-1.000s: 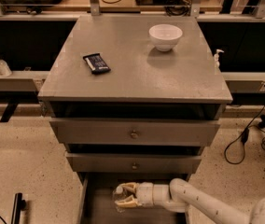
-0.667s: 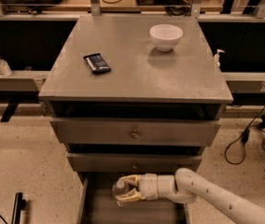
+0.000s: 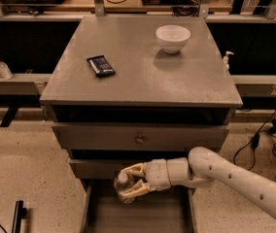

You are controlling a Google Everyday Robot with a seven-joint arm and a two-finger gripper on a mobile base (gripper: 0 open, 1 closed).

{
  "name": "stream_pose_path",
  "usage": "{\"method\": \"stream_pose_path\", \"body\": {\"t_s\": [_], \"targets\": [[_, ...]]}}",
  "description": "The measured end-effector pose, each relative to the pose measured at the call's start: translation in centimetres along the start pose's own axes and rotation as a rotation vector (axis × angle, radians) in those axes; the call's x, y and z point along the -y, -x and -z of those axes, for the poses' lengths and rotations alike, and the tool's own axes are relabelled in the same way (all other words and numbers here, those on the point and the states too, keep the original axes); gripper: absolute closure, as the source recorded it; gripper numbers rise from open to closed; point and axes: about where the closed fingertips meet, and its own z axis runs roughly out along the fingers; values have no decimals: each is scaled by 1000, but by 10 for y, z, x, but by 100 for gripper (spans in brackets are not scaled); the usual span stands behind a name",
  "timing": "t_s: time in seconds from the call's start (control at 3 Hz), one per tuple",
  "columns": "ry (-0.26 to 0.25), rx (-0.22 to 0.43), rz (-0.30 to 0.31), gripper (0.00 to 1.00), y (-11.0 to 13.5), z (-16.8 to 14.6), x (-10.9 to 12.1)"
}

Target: Pick water bottle from bottom drawer and place on counter

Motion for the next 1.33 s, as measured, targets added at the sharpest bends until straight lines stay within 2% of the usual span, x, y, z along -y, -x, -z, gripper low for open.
{"method": "stream_pose_path", "body": {"t_s": [0.33, 0.67, 1.0, 1.33], "targets": [[8, -21, 30, 100, 19, 6, 4], [28, -42, 34, 100, 25, 5, 4], [49, -67, 46, 100, 74, 15, -2], [39, -84, 125, 100, 157, 44, 7]]}}
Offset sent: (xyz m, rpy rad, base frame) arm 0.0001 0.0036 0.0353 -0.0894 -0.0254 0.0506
